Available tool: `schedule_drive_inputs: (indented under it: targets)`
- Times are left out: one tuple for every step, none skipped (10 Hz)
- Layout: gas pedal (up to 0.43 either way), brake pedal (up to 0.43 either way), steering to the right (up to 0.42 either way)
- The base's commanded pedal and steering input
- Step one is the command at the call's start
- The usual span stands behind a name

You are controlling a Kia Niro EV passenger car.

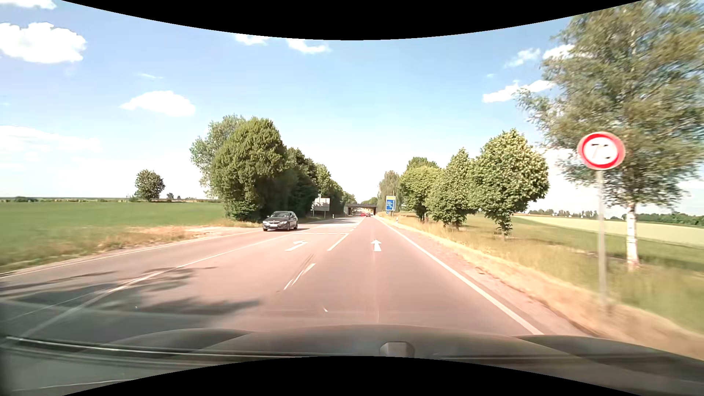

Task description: Follow the waypoints while adhering to traffic rules and regulations

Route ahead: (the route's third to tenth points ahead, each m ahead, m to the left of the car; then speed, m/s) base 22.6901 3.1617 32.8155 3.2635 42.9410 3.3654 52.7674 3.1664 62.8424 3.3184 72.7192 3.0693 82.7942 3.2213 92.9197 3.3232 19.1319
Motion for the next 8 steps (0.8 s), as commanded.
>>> schedule_drive_inputs:
  targets:
    - [0.008, 0.006, 0.004]
    - [0.02, 0.006, 0.004]
    - [0.02, 0.006, 0.003]
    - [0.02, 0.006, 0.003]
    - [0.02, 0.006, 0.002]
    - [0.02, 0.006, 0.002]
    - [0.02, 0.006, 0.002]
    - [0.02, 0.006, 0.002]
